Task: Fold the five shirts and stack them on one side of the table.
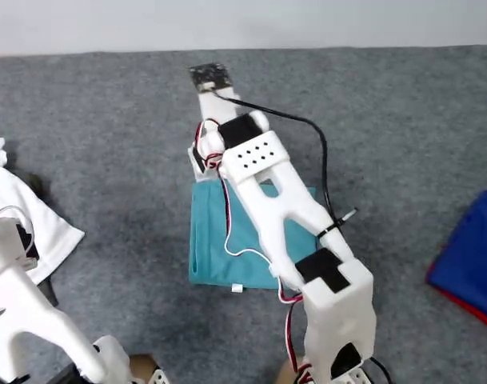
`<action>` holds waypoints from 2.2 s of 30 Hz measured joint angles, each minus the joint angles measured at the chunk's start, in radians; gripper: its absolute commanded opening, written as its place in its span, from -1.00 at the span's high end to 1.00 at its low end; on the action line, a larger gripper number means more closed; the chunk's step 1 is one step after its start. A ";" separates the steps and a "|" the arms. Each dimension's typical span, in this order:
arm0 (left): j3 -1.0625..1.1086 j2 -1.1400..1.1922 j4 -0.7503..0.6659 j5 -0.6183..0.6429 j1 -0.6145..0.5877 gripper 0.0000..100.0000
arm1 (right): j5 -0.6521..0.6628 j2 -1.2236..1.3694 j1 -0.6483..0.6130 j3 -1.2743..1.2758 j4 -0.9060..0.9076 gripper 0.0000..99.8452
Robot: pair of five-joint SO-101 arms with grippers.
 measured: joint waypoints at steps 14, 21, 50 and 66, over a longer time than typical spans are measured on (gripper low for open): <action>0.000 0.000 0.000 0.000 0.000 0.88 | -0.262 -0.144 0.103 0.097 0.313 0.68; 0.000 0.000 0.000 0.000 0.000 0.88 | -0.267 -0.348 0.110 0.420 0.302 0.20; 0.000 0.000 0.000 0.000 0.000 0.88 | -0.270 -0.230 0.106 0.921 -0.299 0.34; 0.000 0.000 0.000 0.000 0.000 0.88 | -0.233 -0.060 0.117 0.704 -0.132 0.98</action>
